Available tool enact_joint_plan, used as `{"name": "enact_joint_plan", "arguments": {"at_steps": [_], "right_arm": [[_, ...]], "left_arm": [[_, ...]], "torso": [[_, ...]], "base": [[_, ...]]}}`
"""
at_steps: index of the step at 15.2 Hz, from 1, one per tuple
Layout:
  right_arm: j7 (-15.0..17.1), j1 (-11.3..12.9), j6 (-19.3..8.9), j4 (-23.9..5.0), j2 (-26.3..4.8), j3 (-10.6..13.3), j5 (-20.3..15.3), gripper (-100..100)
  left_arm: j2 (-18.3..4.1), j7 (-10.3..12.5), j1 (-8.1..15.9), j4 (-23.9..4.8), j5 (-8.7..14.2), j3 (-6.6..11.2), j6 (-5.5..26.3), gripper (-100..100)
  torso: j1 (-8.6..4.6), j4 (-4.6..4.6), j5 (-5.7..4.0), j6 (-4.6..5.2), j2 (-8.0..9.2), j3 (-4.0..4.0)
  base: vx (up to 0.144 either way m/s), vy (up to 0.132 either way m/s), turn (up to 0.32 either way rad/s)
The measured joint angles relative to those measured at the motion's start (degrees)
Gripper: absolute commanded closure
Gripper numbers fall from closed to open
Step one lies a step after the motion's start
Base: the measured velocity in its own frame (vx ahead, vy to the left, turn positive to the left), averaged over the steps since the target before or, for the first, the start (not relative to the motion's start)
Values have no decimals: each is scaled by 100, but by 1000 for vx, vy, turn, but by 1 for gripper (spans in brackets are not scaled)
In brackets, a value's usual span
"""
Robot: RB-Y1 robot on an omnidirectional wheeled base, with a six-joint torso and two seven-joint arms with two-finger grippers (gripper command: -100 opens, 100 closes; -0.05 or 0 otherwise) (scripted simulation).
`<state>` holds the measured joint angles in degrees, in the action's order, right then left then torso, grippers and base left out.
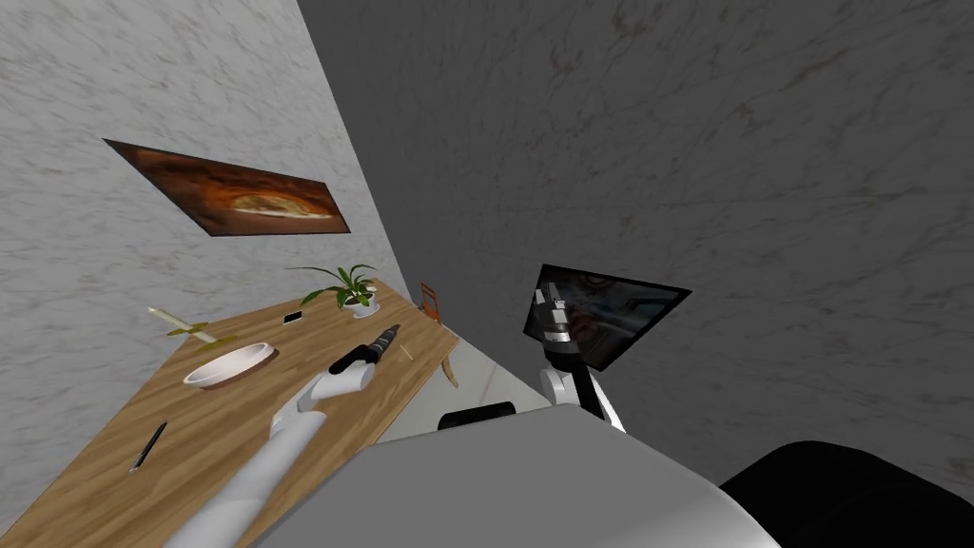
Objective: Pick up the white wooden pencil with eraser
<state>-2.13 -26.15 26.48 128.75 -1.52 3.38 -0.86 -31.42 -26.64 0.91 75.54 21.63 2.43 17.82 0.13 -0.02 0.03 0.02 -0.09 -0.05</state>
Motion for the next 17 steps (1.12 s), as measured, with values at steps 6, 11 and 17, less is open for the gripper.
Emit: {"name": "enact_joint_plan", "arguments": {"at_steps": [6,11,17], "right_arm": [[0,0,0,0,0,0,0,0],[0,-1,0,0,0,0,0,0],[0,0,0,0,0,0,0,0]], "left_arm": [[-224,-332,352,-703,327,-5,547,-100],[-381,-542,587,-1238,561,-25,911,-100],[-650,-925,953,-2012,982,-38,1518,-100]], "torso": [[1,0,1,0,0,0],[-3,-1,0,-4,-2,-1],[-1,0,0,1,-2,-1]], "base": [[-5,29,-173],[-1,20,-143],[-4,33,-201]]}}
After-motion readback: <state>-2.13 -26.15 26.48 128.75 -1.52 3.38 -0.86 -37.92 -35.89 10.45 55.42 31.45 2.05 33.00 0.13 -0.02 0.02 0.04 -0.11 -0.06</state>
